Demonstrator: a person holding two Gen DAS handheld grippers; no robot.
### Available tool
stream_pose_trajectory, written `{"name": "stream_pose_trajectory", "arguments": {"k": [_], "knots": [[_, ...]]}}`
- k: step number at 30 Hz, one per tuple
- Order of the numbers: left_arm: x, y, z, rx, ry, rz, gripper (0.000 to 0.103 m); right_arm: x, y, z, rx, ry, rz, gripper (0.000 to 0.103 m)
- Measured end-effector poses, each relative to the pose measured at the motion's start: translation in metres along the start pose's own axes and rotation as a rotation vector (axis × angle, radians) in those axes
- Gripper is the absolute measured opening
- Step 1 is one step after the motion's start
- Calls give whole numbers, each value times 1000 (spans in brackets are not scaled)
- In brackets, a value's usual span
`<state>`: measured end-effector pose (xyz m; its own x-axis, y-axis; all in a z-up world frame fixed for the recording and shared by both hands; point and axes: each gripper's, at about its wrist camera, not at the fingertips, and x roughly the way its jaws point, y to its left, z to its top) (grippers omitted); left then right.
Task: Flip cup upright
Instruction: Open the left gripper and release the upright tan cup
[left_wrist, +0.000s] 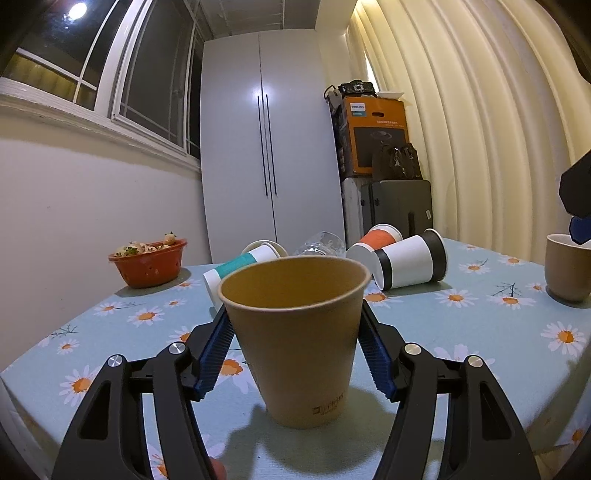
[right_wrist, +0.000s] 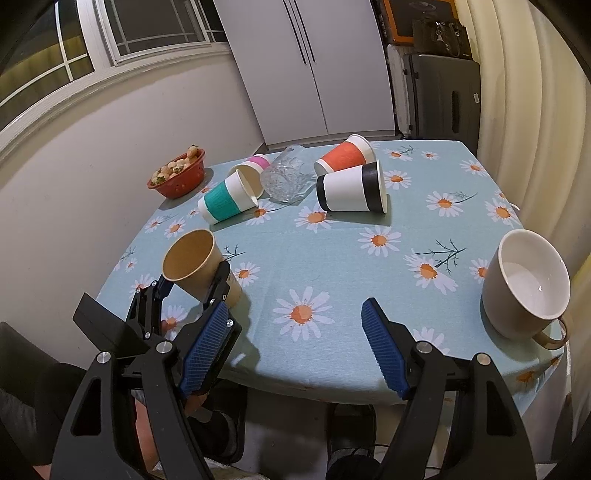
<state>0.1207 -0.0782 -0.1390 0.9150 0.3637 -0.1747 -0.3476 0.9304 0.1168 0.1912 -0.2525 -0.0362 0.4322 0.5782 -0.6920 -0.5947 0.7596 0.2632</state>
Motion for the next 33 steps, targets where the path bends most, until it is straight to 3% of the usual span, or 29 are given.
{"name": "stream_pose_trajectory", "arguments": {"k": [2, 11, 25, 30, 33], "knots": [[-1, 0, 2, -5, -8, 7, 80, 0, -1, 0, 2, 1, 1, 75], [-5, 6, 11, -46, -9, -16, 94, -3, -3, 0, 5, -19, -2, 75], [-46, 39, 65, -112, 91, -123, 96, -24, -8, -1, 34, -115, -2, 84], [-68, 67, 88, -123, 105, -179, 96, -39, 6, -4, -40, -200, -87, 92], [-81, 86, 101, -126, 133, -224, 96, -47, 11, -5, -60, -235, -85, 94]]}}
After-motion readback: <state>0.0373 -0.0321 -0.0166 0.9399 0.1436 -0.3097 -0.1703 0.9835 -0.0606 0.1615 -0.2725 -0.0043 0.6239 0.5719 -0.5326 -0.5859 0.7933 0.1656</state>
